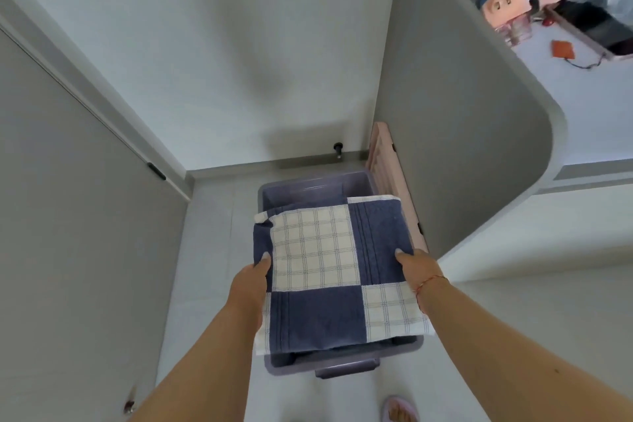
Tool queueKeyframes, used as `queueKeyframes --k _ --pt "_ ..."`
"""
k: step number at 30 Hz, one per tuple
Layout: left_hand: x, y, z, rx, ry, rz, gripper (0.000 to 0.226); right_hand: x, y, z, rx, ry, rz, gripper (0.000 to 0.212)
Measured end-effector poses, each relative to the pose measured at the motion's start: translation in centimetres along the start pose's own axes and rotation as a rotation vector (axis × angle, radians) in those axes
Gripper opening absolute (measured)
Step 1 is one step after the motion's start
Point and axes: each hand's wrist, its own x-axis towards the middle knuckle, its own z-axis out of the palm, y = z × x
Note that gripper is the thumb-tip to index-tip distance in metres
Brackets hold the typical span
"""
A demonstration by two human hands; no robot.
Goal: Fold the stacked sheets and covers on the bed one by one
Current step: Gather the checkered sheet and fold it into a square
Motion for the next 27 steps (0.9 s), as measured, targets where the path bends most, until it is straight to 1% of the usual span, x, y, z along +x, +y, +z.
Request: queueKeyframes --k 1,4,8,12,14,17,22,25,27 --pt "1.6 -0.8 0.5 0.016 0.001 0.002 0.048 1.2 0.9 1.0 0.008 0.012 0.013 0.042" --pt "6.0 -3.6 1.7 0.095 0.022 0.027 0.041 4.8 3.6 3.8 0.000 0.063 0.071 0.045" --pt "11.9 -8.6 3.3 0.183 0.043 0.019 0.044 9.6 7.9 7.3 -0.096 0.058 0.124 0.045" --pt "17.5 -13.4 5.1 0.233 0.063 -0.001 0.022 14.7 12.0 10.0 -0.211 0.043 0.130 0.044" --pt "19.8 -15.5 5.9 0.274 0.085 -0.014 0.020 17.1 13.8 11.3 -0.251 0.031 0.147 0.043" --pt "22.6 -18.4 6.8 0.305 0.077 -0.060 0.017 20.0 16.0 13.1 -0.270 0.027 0.179 0.039" --pt "26.9 -22.5 8.3 0.389 0.076 -0.093 0.031 24.0 19.2 15.6 -0.330 0.013 0.201 0.036" --pt "28.7 -23.9 8.8 0.505 0.111 -0.098 0.033 25.8 20.1 16.6 -0.369 0.007 0.218 0.033" --pt "29.6 -24.3 9.1 0.589 0.117 -0.138 0.036 26.7 20.4 17.0 -0.397 -0.002 0.246 0.032"
